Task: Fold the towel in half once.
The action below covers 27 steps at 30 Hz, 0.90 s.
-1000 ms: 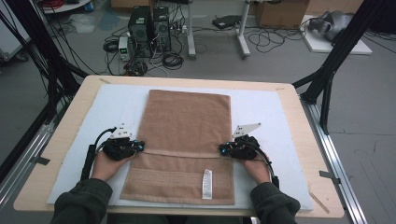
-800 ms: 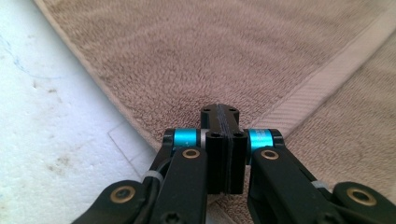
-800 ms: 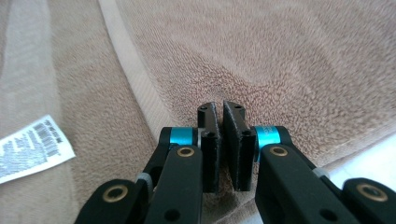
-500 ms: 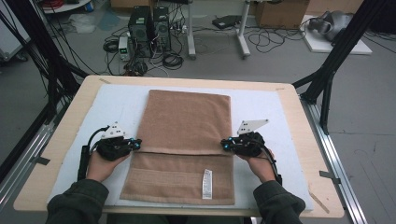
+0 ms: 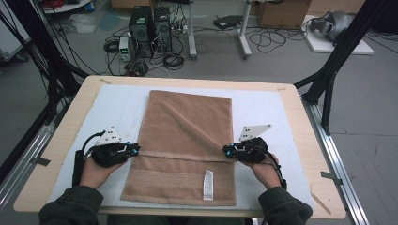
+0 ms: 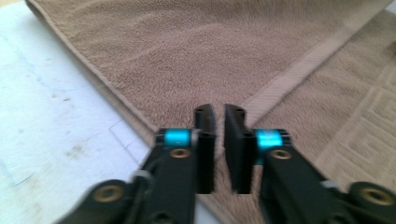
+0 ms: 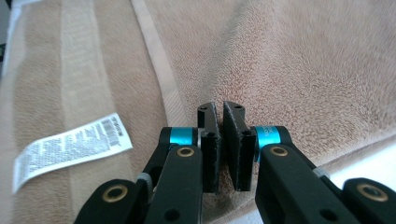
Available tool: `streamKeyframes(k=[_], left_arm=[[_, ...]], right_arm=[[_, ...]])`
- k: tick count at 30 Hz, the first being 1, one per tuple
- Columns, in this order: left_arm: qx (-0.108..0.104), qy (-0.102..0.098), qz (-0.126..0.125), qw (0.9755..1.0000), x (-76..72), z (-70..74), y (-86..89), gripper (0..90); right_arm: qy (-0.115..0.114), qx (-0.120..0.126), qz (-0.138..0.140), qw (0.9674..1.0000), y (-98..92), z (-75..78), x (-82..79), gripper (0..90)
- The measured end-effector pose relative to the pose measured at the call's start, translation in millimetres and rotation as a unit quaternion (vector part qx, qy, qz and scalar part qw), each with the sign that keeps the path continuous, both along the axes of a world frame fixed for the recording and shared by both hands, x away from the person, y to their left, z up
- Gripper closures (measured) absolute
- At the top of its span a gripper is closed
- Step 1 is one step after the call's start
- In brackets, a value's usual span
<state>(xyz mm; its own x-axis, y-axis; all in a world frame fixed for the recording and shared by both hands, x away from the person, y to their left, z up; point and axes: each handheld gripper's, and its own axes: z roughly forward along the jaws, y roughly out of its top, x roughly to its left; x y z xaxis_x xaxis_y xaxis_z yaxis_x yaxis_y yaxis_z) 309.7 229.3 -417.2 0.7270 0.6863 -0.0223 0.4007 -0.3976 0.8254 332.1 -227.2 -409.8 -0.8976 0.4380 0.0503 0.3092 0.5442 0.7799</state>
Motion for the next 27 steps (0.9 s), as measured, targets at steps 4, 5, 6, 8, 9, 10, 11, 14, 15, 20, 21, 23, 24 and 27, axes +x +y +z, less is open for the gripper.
streamKeyframes(k=[4,5,6,8,9,10,11,14,15,20,21,23,24,27], left_arm=[[0.019,0.032,0.006,0.9993,19.2,-16.6,-14.2,61.0],[0.03,0.05,0.004,0.9983,23.8,-22.1,-17.5,60.4],[0.036,0.044,0.003,0.9984,25.0,-25.8,-20.1,61.3],[0.037,0.04,0.008,0.9985,24.9,-24.5,-22.0,75.6],[0.045,0.034,0.005,0.9984,23.7,-23.2,-22.9,82.1],[0.048,0.029,0.007,0.9984,22.2,-22.0,-23.6,84.5],[0.046,0.025,0.008,0.9986,20.9,-20.6,-23.3,85.3],[0.033,0.018,0.007,0.9993,14.7,-11.9,-18.9,85.6],[0.029,0.013,0.007,0.9995,11.6,-8.4,-17.5,85.5],[0.01,-0.001,0.001,1.0,-6.8,8.5,-7.4,85.5],[0.004,-0.004,0.001,1.0,-11.7,11.0,-6.3,85.5],[0.001,-0.008,-0.005,1.0,-22.3,14.9,-3.7,85.4],[-0.002,-0.01,-0.007,0.9999,-28.7,16.0,-2.5,85.5],[-0.007,-0.012,-0.016,0.9998,-47.9,16.5,0.2,85.4]], right_arm=[[0.015,0.003,-0.006,0.9999,-1.9,-12.7,2.2,84.9],[0.016,0.002,-0.006,0.9998,-2.8,-14.6,2.7,84.9],[0.017,0.002,-0.007,0.9998,-3.5,-16.1,2.9,84.9],[0.021,0.007,-0.009,0.9997,-4.5,-17.5,2.7,84.9],[0.022,0.008,-0.008,0.9997,-4.3,-17.6,2.6,84.9],[0.018,0.009,-0.007,0.9998,-3.6,-17.7,2.8,84.9],[0.017,0.008,-0.005,0.9998,-2.8,-17.1,2.2,84.9],[0.011,0.013,-0.003,0.9998,-3.2,-13.3,0.6,84.9],[0.009,0.017,-0.003,0.9998,-3.7,-11.3,-0.4,84.9],[-0.006,0.029,0.003,0.9996,-5.3,2.8,-7.5,84.9],[-0.01,0.029,0.007,0.9995,-5.1,5.7,-9.5,84.9],[-0.015,0.029,0.014,0.9994,-4.2,10.9,-15.4,84.9],[-0.017,0.03,0.016,0.9993,-4.2,13.0,-19.0,84.9],[-0.021,0.038,0.029,0.9986,-6.0,17.8,-33.0,84.9]])
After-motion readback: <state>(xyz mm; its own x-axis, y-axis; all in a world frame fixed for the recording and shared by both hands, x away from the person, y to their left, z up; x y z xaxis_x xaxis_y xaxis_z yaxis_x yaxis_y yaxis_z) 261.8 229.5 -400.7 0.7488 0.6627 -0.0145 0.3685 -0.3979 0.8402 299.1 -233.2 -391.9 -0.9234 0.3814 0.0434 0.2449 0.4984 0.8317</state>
